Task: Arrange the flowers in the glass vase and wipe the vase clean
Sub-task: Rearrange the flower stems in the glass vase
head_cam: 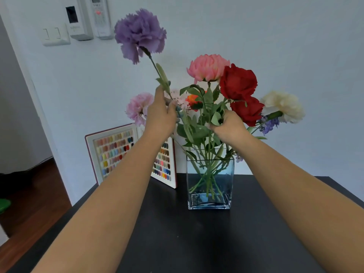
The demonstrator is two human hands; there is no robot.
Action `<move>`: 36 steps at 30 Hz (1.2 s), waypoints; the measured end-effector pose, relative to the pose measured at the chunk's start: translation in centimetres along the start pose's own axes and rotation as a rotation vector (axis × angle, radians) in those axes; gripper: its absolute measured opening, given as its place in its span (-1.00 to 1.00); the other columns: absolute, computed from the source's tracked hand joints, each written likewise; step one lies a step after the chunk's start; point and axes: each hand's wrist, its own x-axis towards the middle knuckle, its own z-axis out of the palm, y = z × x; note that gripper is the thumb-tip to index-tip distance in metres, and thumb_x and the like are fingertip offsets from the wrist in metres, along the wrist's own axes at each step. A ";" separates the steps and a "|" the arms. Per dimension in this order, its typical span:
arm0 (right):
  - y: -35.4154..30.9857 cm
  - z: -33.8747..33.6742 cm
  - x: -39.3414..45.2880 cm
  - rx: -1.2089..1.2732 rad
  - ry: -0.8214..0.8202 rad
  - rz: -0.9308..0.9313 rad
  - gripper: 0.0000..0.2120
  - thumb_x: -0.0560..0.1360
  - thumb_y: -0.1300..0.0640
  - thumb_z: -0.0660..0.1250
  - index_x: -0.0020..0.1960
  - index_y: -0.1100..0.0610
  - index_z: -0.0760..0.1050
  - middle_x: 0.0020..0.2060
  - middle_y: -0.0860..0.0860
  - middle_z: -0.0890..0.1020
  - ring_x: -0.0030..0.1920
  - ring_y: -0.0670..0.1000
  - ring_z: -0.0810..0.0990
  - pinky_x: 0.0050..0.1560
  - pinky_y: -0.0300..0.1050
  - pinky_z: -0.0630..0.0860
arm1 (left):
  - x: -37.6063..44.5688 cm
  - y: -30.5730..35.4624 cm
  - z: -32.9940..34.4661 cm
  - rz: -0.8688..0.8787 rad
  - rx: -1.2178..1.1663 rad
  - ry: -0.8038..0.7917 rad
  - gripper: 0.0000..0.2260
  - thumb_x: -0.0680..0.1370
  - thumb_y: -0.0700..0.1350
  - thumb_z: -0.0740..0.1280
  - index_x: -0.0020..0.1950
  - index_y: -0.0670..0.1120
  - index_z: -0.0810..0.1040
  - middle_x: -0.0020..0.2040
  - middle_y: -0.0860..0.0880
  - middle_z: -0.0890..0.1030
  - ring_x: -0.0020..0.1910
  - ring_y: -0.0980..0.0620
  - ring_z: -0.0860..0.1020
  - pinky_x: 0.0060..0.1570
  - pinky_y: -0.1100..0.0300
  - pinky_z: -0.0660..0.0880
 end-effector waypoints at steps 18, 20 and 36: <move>1.3 0.3 -0.4 0.034 -0.012 0.058 -0.73 0.43 0.17 0.47 0.04 0.20 0.46 0.00 0.05 0.61 -0.03 0.05 0.55 -0.05 -0.18 0.42 | -2.6 -3.4 3.9 -0.153 -0.028 -0.224 -0.62 0.65 -0.22 0.23 0.44 -0.01 0.27 -0.09 -0.09 0.64 -0.22 -0.06 0.67 -0.10 -0.18 0.66; 1.7 0.2 -0.5 0.024 -0.007 0.077 -0.62 0.43 0.14 0.48 0.16 0.26 0.48 0.06 0.10 0.63 0.05 0.11 0.58 0.01 -0.15 0.47 | -3.2 -4.1 4.7 -0.121 0.000 -0.274 -0.60 0.64 -0.22 0.27 0.45 -0.07 0.29 -0.14 0.01 0.67 -0.23 0.06 0.68 -0.12 -0.03 0.68; 2.3 1.7 -1.4 0.286 0.083 0.062 -0.76 0.28 0.08 0.57 -0.08 0.11 0.67 -0.17 -0.02 0.72 -0.11 -0.03 0.67 0.03 0.03 0.60 | -7.0 -4.7 7.1 -0.139 -0.048 -0.148 -0.85 0.55 -0.20 0.43 -0.17 0.03 0.62 -0.26 0.01 0.67 -0.18 -0.01 0.68 -0.06 0.07 0.62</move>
